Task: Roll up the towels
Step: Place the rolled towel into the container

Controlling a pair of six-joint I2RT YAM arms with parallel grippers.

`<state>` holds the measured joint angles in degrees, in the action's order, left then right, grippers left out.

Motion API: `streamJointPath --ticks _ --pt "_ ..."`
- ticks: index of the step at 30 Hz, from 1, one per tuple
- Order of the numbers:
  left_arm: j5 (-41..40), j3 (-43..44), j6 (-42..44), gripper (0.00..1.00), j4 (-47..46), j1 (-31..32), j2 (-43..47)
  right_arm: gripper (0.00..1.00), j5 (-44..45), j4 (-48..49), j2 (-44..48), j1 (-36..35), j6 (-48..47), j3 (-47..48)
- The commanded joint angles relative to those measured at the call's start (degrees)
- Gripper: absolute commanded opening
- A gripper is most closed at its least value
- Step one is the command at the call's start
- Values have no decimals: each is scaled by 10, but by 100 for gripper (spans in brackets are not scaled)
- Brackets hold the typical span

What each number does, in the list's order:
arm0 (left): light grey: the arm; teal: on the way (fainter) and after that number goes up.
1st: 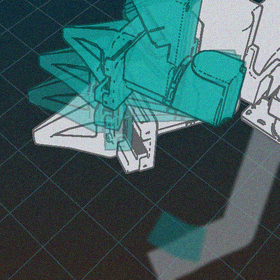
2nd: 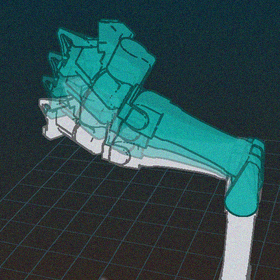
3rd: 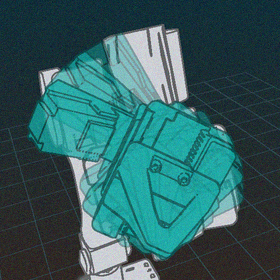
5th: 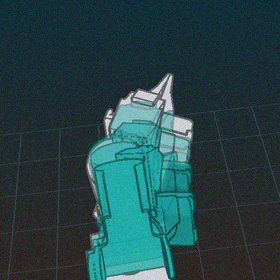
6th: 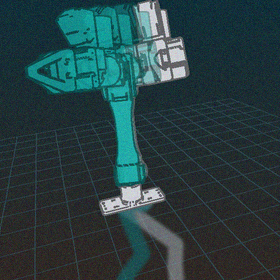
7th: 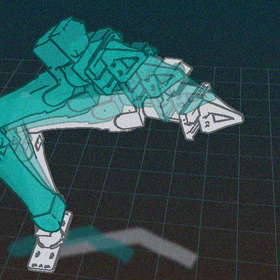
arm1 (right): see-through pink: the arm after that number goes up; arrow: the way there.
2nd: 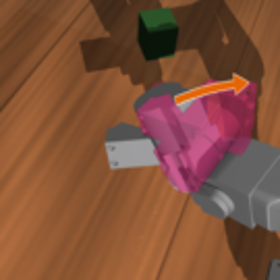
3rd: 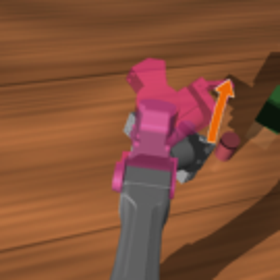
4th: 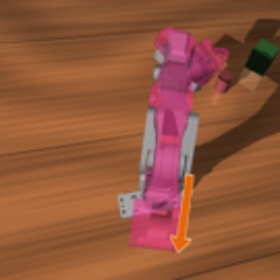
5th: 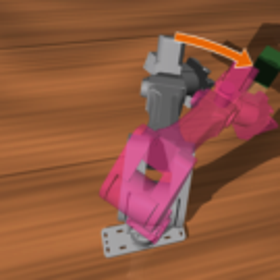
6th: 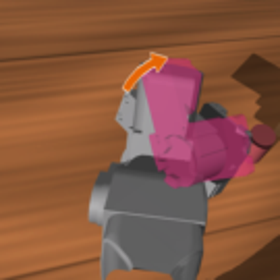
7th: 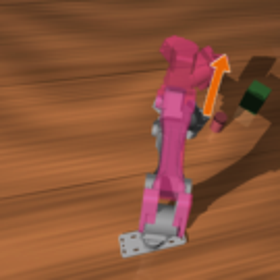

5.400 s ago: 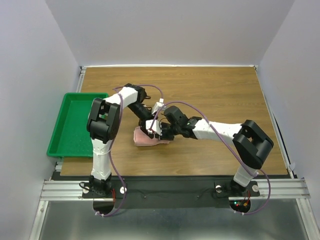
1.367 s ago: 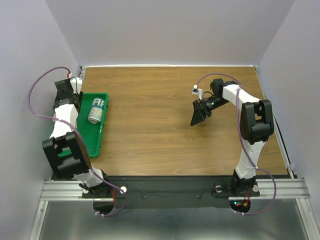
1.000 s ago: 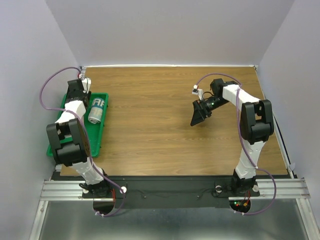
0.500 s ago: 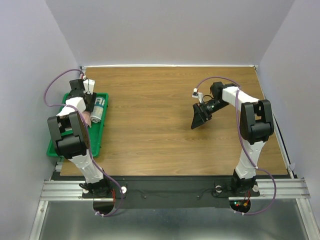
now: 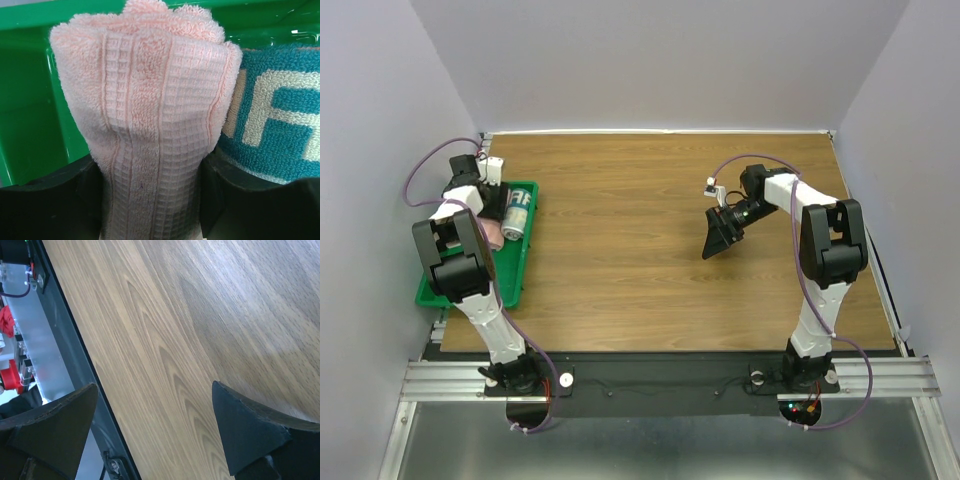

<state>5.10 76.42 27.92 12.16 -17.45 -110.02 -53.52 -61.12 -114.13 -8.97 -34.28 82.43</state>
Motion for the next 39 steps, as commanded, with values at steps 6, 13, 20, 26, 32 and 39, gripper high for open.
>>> streamJointPath --ticks 6,13,20,26,32,39 --pt "21 19 14 47 35 0 5 100 -4 -7 15 0 -7 6" --pt "12 36 11 68 68 -1 39 100 -4 -8 21 0 -10 10" --pt "18 67 -1 79 109 0 74 100 -9 -8 29 -1 -10 10" --pt "45 113 -12 99 159 0 87 100 -11 -10 36 -1 -9 13" --pt "54 154 -18 99 195 4 88 100 -12 -9 39 -1 -5 17" --pt "78 162 -17 99 202 41 146 100 -15 -8 52 -1 10 24"
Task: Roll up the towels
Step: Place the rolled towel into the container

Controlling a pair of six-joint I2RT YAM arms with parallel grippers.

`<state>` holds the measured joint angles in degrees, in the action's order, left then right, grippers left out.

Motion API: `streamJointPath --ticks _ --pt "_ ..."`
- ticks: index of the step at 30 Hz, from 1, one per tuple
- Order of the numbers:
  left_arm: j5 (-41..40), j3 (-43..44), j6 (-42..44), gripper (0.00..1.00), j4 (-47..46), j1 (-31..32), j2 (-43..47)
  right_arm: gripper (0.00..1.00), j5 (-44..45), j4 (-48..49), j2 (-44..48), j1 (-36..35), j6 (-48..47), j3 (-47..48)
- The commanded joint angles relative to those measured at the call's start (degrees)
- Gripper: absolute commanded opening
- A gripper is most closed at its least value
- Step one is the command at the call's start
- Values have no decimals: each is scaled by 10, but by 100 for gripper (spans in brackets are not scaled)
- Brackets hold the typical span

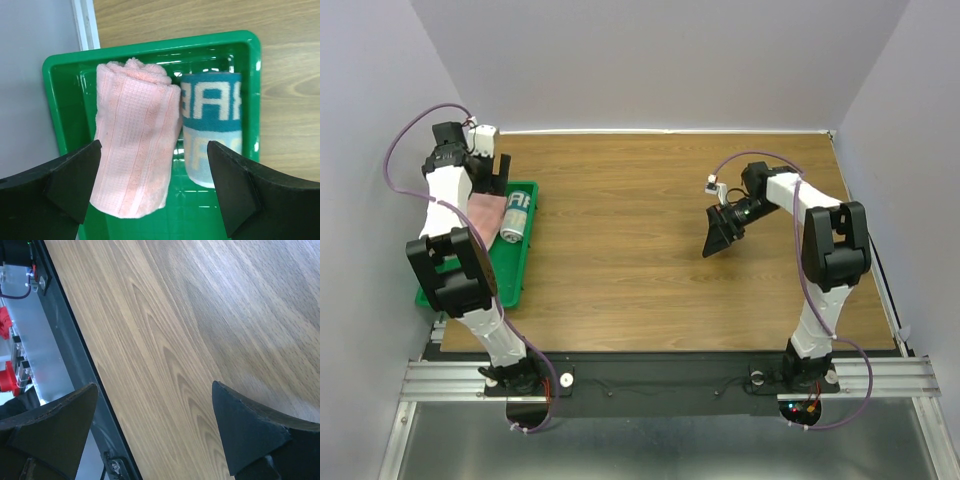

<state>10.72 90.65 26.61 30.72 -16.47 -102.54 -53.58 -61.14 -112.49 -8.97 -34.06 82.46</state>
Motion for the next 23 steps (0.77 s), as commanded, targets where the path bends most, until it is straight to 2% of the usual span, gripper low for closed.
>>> streamJointPath --ticks 1,6,8,11,14,18,23 --pt "22 18 -7 99 15 42 82 100 -16 -8 39 -1 11 25" --pt "14 20 -42 99 7 133 154 100 -19 0 56 4 40 38" --pt "15 20 -66 99 3 190 174 100 -16 7 70 8 68 45" --pt "9 2 -86 99 -14 240 189 100 8 53 97 25 131 39" --pt "-5 -39 -105 99 -45 312 209 100 64 123 146 38 202 3" --pt "-31 -107 -116 99 -86 373 222 100 149 204 208 40 258 -65" --pt "-24 -189 -120 99 -137 409 235 100 209 248 275 40 293 -146"
